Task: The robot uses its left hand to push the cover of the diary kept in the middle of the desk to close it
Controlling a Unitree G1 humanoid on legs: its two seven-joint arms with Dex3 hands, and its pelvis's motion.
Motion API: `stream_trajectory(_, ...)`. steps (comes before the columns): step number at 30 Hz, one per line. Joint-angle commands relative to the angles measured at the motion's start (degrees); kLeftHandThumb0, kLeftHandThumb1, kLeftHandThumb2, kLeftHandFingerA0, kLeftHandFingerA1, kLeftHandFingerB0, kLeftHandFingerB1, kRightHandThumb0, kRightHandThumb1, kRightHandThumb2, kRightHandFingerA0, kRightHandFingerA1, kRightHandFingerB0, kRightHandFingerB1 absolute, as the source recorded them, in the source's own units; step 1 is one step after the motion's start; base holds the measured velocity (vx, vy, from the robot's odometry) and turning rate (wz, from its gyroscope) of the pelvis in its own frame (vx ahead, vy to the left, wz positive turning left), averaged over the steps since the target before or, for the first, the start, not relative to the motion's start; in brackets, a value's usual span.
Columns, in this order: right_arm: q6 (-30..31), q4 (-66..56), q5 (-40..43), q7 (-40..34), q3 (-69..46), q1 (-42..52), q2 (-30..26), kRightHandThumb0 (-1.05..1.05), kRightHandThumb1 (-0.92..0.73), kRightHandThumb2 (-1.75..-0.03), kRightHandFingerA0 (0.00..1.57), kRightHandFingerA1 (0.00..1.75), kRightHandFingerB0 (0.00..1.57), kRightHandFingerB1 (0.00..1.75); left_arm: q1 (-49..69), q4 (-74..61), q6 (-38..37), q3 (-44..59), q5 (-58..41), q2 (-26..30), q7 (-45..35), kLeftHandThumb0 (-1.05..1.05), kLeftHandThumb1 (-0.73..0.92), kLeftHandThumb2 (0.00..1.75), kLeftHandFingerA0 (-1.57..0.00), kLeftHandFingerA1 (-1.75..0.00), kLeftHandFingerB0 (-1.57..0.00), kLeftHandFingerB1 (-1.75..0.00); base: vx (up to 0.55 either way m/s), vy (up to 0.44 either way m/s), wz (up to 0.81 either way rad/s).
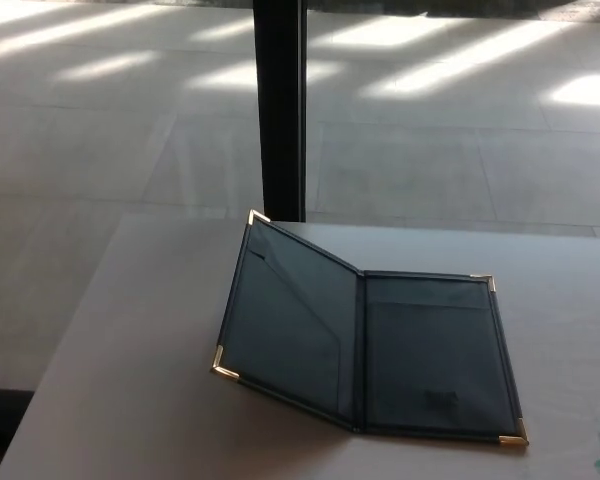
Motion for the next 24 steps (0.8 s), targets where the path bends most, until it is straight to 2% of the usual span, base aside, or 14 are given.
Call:
stream_trajectory(1,8.6,-12.0,21.7,5.6,-16.1,1.3,-1.9,-0.79,-0.76,-0.9,0.48,0.68,0.4,0.54,-5.0,-11.8,16.6,18.1,-30.8,-0.2,-3.4,-1.05,0.75,0.86,-0.47,-0.54,-0.25,-0.4,0.0,0.0,0.0)
stream_trajectory(7,10.1,-14.3,20.9,5.1,-16.3,1.8,-0.3,-0.79,-0.75,-0.89,0.48,0.68,0.41,0.52,-15.4,-17.0,21.2,14.3,-31.7,-2.1,0.0,-1.05,0.77,0.79,-0.32,-0.45,-0.23,-0.32,0.0,0.0,0.0)
stream_trajectory(8,10.4,-14.6,21.0,5.2,-16.5,2.2,-0.1,-0.74,-0.92,-0.68,0.49,0.66,0.44,0.47,-16.1,-18.5,20.9,13.0,-31.0,-3.0,0.0,-1.05,0.57,1.17,-0.24,-0.5,-0.13,-0.38,0.0,0.0,0.0)
stream_trajectory(9,10.7,-14.9,21.2,5.3,-16.6,2.4,0.1,-0.79,-0.74,-0.91,0.48,0.69,0.4,0.54,-17.0,-19.3,21.1,12.0,-30.7,-3.6,-0.1,-1.05,0.67,1.2,-0.2,-0.49,-0.11,-0.32,0.0,0.0,0.0)
stream_trajectory(10,10.9,-15.0,21.3,5.4,-16.8,2.2,0.3,-0.8,-0.75,-0.9,0.48,0.69,0.41,0.54,-18.8,-20.2,22.3,11.3,-31.3,-4.5,1.0,-1.05,0.92,0.79,-0.3,-0.42,-0.12,-0.26,0.0,0.0,0.0)
stream_trajectory(11,11.0,-14.9,21.2,5.5,-16.8,2.1,0.3,-0.8,-0.75,-0.9,0.48,0.69,0.41,0.54,-20.0,-20.9,23.3,11.3,-32.0,-5.4,2.8,-1.05,0.92,0.79,-0.3,-0.42,-0.12,-0.26,0.0,0.0,0.0)
stream_trajectory(12,11.1,-15.2,21.3,5.8,-16.8,2.2,0.3,-0.79,-0.75,-0.9,0.46,0.69,0.39,0.53,-21.4,-22.8,23.5,9.9,-31.8,-6.9,4.3,-0.98,0.79,1.23,-0.23,-0.51,-0.06,-0.33,0.0,0.0,0.0)
stream_trajectory(14,11.3,-15.8,21.0,5.6,-16.9,2.1,0.4,-0.73,-0.92,-0.69,0.48,0.66,0.43,0.47,-23.5,-25.3,23.4,6.7,-30.8,-9.2,4.0,-0.98,0.83,1.22,-0.16,-0.48,-0.08,-0.25,0.0,0.0,0.0)
stream_trajectory(16,11.5,-15.1,21.3,6.2,-17.2,1.6,0.3,-0.79,-0.74,-0.9,0.47,0.68,0.39,0.52,-27.6,-26.6,25.7,3.9,-30.7,-12.3,5.8,-0.96,0.87,1.27,-0.17,-0.49,-0.06,-0.25,0.0,0.0,0.0)
stream_trajectory(18,11.8,-15.0,21.4,6.4,-17.4,1.3,0.2,-0.79,-0.74,-0.9,0.47,0.68,0.39,0.52,-28.0,-26.9,26.2,3.9,-30.5,-12.6,6.0,-0.96,0.87,1.27,-0.17,-0.49,-0.06,-0.25,0.0,0.0,0.0)
stream_trajectory(19,11.5,-14.6,20.9,6.3,-17.3,1.2,0.0,-0.74,-0.92,-0.68,0.49,0.63,0.43,0.45,-28.8,-26.3,25.8,2.7,-29.6,-13.5,5.0,-1.05,0.92,0.92,-0.17,-0.46,-0.07,-0.25,0.0,0.0,0.0)
stream_trajectory(20,11.2,-14.4,20.2,6.1,-17.1,1.1,0.0,-0.75,-0.92,-0.68,0.49,0.65,0.43,0.46,-30.2,-25.2,25.2,0.4,-27.8,-14.9,3.4,-1.05,0.92,0.93,-0.2,-0.47,-0.07,-0.25,0.0,0.0,0.0)
stream_trajectory(22,11.6,-15.4,20.3,5.8,-17.2,1.4,0.3,-0.81,-0.75,-0.9,0.48,0.68,0.41,0.53,-30.5,-25.1,25.8,-0.8,-26.7,-15.6,3.6,-1.05,0.92,0.91,-0.21,-0.48,-0.07,-0.27,0.0,0.0,0.0)
stream_trajectory(24,12.2,-16.4,20.5,5.5,-17.2,1.7,0.6,-0.8,-0.76,-0.89,0.48,0.68,0.41,0.53,-30.7,-24.5,26.1,-1.9,-26.1,-16.8,3.5,-1.05,0.92,0.9,-0.23,-0.5,-0.08,-0.27,0.0,0.0,0.0)
